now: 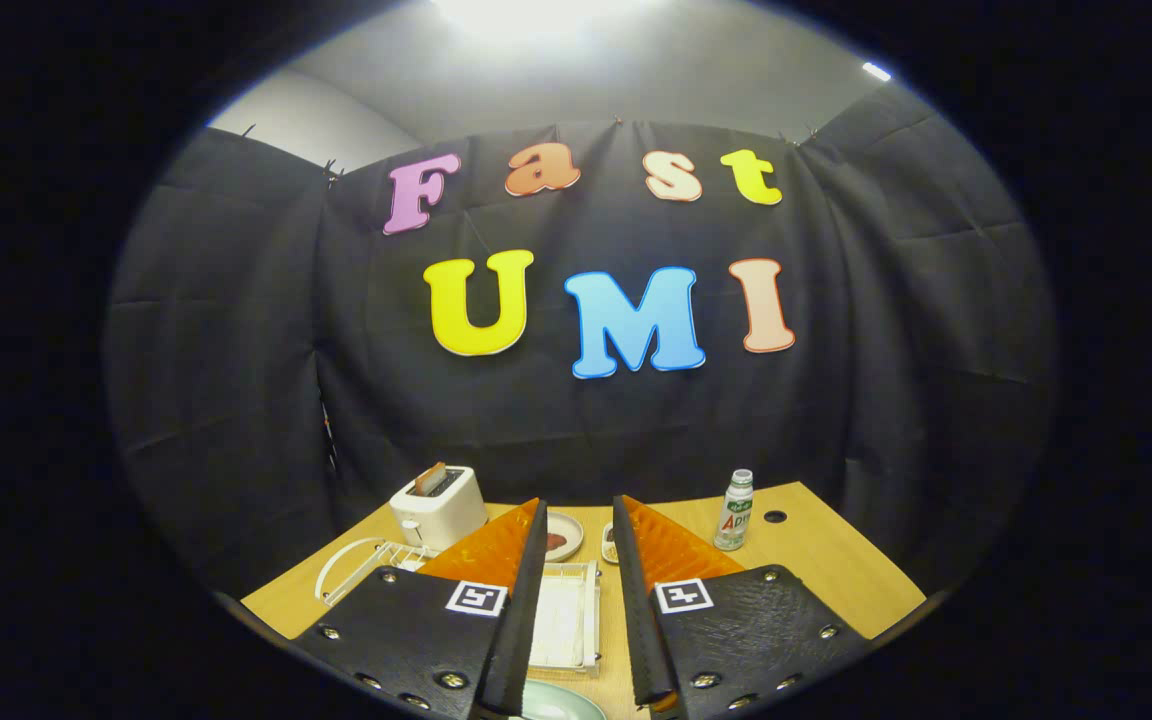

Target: Take the plate from the dish rack, then take the spoon from the basket and place it into the plate.

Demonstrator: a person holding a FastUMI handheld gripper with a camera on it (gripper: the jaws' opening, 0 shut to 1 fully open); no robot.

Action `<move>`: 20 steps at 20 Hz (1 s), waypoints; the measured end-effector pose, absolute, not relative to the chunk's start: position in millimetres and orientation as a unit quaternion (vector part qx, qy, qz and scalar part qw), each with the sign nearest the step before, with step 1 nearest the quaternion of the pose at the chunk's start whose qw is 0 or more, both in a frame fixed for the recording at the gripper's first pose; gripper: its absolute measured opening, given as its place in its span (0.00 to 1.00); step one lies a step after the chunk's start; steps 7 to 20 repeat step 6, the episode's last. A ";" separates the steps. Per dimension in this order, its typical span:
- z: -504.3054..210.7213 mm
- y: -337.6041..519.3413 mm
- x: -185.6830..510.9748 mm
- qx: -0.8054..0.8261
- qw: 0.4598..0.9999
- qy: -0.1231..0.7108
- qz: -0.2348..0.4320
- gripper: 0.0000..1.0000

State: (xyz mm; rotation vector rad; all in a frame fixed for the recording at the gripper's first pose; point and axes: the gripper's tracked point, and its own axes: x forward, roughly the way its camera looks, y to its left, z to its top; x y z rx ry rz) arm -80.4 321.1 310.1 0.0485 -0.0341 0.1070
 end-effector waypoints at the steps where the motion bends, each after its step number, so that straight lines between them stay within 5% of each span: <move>1: 317.2 315.0 -80.0 0.024 0.998 -0.025 0.048 0.40; 20: 327.7 296.9 -76.8 0.016 0.999 -0.037 0.031 0.40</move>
